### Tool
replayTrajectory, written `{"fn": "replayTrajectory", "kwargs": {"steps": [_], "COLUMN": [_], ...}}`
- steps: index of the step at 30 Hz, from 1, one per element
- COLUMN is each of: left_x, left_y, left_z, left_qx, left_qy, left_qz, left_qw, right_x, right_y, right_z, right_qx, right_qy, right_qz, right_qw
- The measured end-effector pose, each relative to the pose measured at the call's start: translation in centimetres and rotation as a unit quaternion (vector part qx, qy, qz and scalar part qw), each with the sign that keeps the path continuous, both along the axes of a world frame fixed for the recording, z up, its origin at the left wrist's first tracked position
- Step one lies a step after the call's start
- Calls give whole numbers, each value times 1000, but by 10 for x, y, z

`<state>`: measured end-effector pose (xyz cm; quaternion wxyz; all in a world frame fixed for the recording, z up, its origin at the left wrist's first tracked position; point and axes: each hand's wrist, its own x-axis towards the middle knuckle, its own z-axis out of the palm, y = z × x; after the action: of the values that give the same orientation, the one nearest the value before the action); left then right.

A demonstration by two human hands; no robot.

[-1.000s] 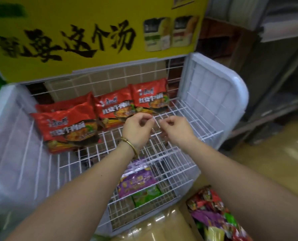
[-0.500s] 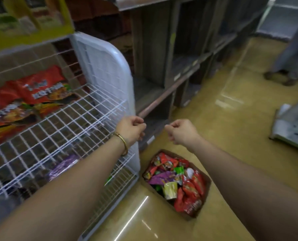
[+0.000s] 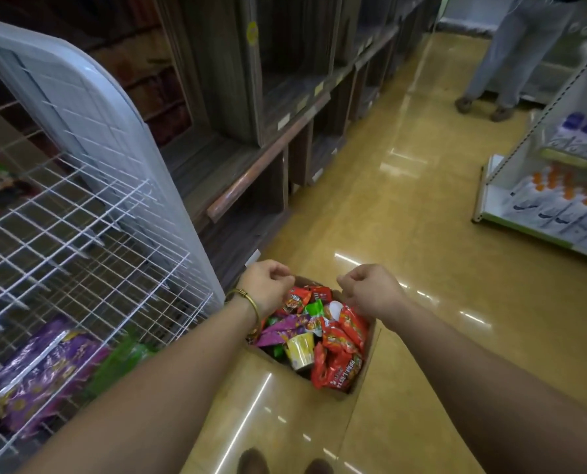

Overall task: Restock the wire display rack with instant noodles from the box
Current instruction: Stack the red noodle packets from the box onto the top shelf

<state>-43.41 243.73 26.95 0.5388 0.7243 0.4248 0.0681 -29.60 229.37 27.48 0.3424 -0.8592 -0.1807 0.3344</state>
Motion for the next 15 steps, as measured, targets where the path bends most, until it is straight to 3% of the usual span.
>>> {"fn": "replayTrajectory", "kwargs": {"steps": [7, 15], "left_x": [9, 54], "left_y": [35, 44], "left_z": [-72, -239], "left_qx": [17, -37], "left_qy": [28, 16], "left_qz": [0, -15], "left_qw": [999, 999], "right_x": [10, 38], "right_y": [20, 35], "right_z": [-69, -228], "right_qx": [-22, -40], "right_qy": [-10, -23], "right_qz": [-12, -46], "right_qw": [1000, 998]}}
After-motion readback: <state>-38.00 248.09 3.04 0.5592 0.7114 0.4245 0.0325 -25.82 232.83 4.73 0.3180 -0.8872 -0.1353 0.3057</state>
